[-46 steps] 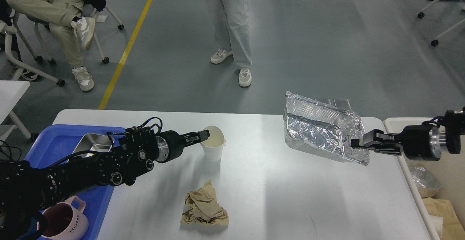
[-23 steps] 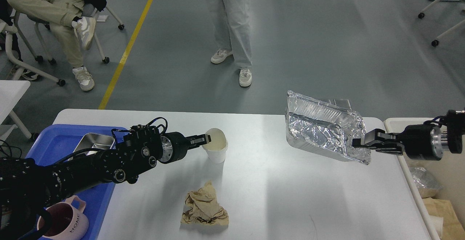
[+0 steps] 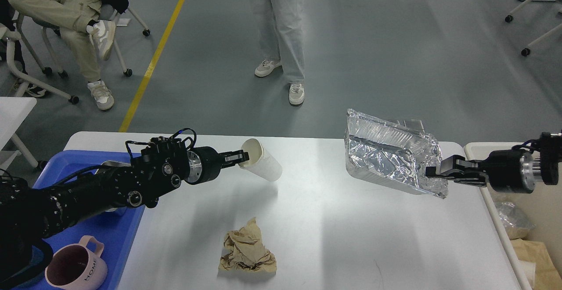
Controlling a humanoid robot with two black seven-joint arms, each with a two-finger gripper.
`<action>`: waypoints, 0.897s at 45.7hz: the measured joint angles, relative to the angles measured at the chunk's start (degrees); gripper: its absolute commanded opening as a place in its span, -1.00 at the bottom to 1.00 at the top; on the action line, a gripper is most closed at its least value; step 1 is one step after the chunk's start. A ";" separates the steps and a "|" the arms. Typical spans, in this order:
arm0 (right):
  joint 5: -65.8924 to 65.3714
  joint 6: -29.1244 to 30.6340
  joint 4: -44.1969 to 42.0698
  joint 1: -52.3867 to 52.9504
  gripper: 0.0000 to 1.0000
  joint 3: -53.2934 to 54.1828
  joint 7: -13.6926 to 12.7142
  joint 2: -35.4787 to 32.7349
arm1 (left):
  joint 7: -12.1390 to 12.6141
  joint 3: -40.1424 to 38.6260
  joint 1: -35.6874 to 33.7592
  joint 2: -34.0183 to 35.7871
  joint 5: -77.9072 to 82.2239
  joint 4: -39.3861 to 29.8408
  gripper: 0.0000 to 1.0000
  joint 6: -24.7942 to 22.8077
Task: Tidy desktop
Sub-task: 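Lift the paper cup and drop it into the held foil tray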
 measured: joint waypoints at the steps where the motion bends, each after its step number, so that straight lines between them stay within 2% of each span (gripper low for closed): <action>1: 0.00 0.00 0.00 -0.01 -1.00 -0.01 0.00 0.02 | -0.38 -0.39 -0.41 0.54 -0.22 -0.40 -1.00 -0.26; 13: 0.00 0.01 -0.63 0.22 -1.00 -0.05 0.00 1.18 | -4.89 -3.87 -10.31 8.40 -7.46 -4.94 -1.00 -5.43; 23: 0.00 0.10 -0.87 0.57 -1.00 -0.12 -0.04 1.93 | -8.38 -3.64 -19.83 9.57 -11.74 -5.18 -1.00 -12.52; 34: 0.00 0.20 -0.85 0.61 -1.00 -0.58 -0.08 1.56 | -8.65 1.42 -28.84 12.17 -13.36 -5.79 -1.00 -18.48; 41: 0.00 0.19 -0.78 0.99 -1.00 -0.75 -0.01 1.90 | -9.27 3.07 -32.66 11.64 -14.52 -6.26 -0.99 -24.30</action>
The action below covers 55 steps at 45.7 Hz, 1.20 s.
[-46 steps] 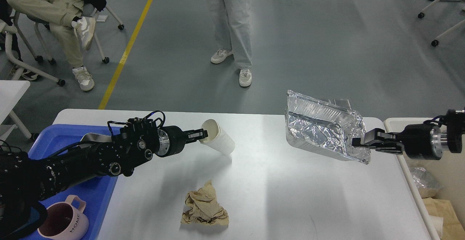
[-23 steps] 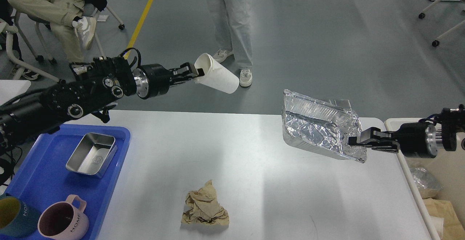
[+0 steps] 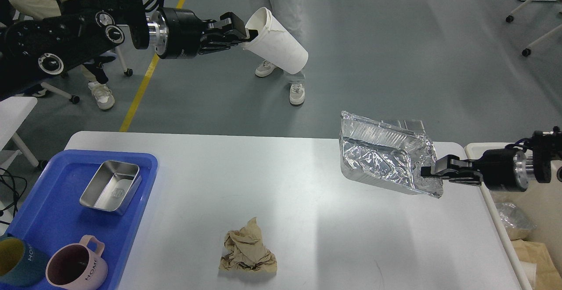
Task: Tidy desktop
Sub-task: 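Lift the paper cup and drop it into the held foil tray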
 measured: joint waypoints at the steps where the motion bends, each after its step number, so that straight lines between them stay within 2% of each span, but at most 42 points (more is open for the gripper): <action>1: 0.00 -0.02 0.00 0.18 -1.00 0.00 0.00 0.06 | -0.11 0.15 -0.37 -0.78 -0.04 -0.01 -0.99 -0.78; 9: 0.00 0.43 0.00 2.27 -1.00 -0.13 0.01 1.12 | -1.19 1.16 -2.92 -8.65 -0.17 1.27 -0.98 -2.65; 17: 0.00 0.61 0.00 3.09 -1.00 -0.86 0.09 2.49 | -2.91 2.26 -3.90 -19.19 -0.18 6.33 -0.98 -2.91; 26: 0.00 0.62 0.05 3.66 -1.00 -1.38 0.09 3.03 | -3.10 5.14 -3.91 -27.14 -0.18 10.52 -0.96 -3.20; 34: 0.00 0.62 0.22 4.53 -1.00 -1.48 0.11 3.16 | -2.70 8.64 -3.89 -30.09 -0.03 11.87 -0.95 -2.99; 48: -0.19 0.62 0.34 4.67 -1.00 -1.57 0.11 3.33 | -2.42 9.36 -3.74 -30.59 0.05 12.69 -0.89 -2.47; 53: -0.26 0.62 0.35 4.67 -1.00 -1.65 0.11 3.33 | -2.39 9.39 -3.71 -30.62 0.03 13.09 -0.77 -2.41; 55: -0.26 0.62 0.35 4.67 -1.00 -1.76 0.11 3.33 | -2.35 9.39 -3.71 -30.65 0.01 13.43 -0.62 -2.39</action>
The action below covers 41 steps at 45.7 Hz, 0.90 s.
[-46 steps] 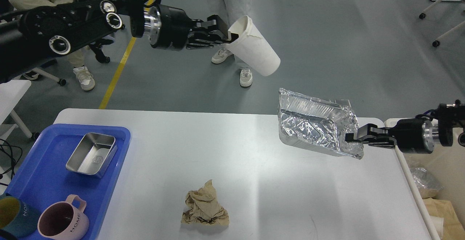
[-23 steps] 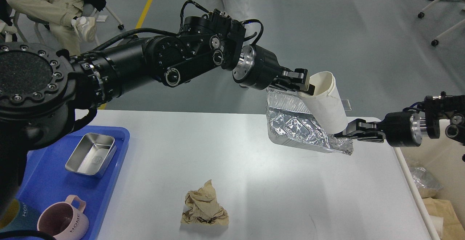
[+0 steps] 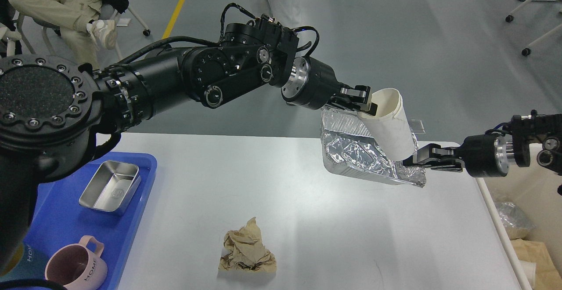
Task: Tidy desktop
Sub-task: 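Lift the paper cup and drop it into the held foil tray, then withdraw the left gripper back over the table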
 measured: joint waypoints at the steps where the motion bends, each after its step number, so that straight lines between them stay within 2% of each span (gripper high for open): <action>1: 0.00 0.00 0.00 0.00 -1.00 -0.03 0.00 0.00 | 0.01 0.00 0.00 -0.04 0.00 0.12 -0.54 0.00; 8: 0.00 0.00 0.00 0.01 -1.00 -0.07 0.00 0.00 | 0.12 -0.01 0.00 -0.95 -0.04 0.44 -0.24 0.01; 34: 0.08 0.01 -0.03 1.15 -1.00 -1.22 -0.02 -0.22 | 0.20 -0.58 0.16 -2.34 -0.19 0.60 0.26 1.98; 41: 0.08 0.25 -0.15 1.41 -1.00 -2.09 -0.02 -0.18 | 0.08 -0.82 -0.01 -2.12 -0.25 0.60 0.48 2.28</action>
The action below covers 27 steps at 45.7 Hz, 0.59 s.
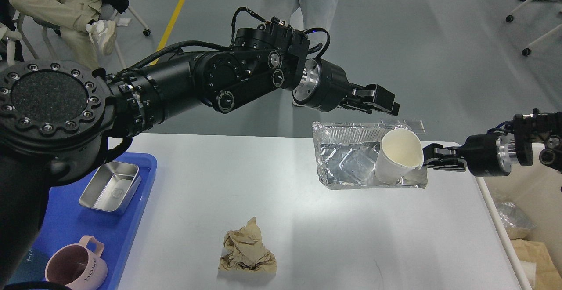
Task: Tidy desktop
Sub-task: 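Withdraw the left gripper back over the table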
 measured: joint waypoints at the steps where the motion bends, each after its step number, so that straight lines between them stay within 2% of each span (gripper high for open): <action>1: 0.00 0.00 -0.01 0.03 -1.00 -0.10 0.00 0.00 | -0.01 0.00 -0.02 0.14 -0.01 0.00 0.51 0.01; 7: 0.00 0.01 -0.03 0.11 -1.00 -0.43 0.08 0.00 | -0.04 0.43 -0.04 1.86 -0.03 -0.08 0.60 -0.16; 17: -0.08 0.01 -0.04 0.14 -1.00 -1.31 0.09 -0.15 | 0.11 5.64 0.01 11.80 0.92 -2.60 0.60 -1.17; 27: -0.08 -0.23 -0.04 0.16 -1.00 -1.63 0.09 0.08 | -0.10 11.49 0.83 21.19 6.91 -9.42 0.60 2.63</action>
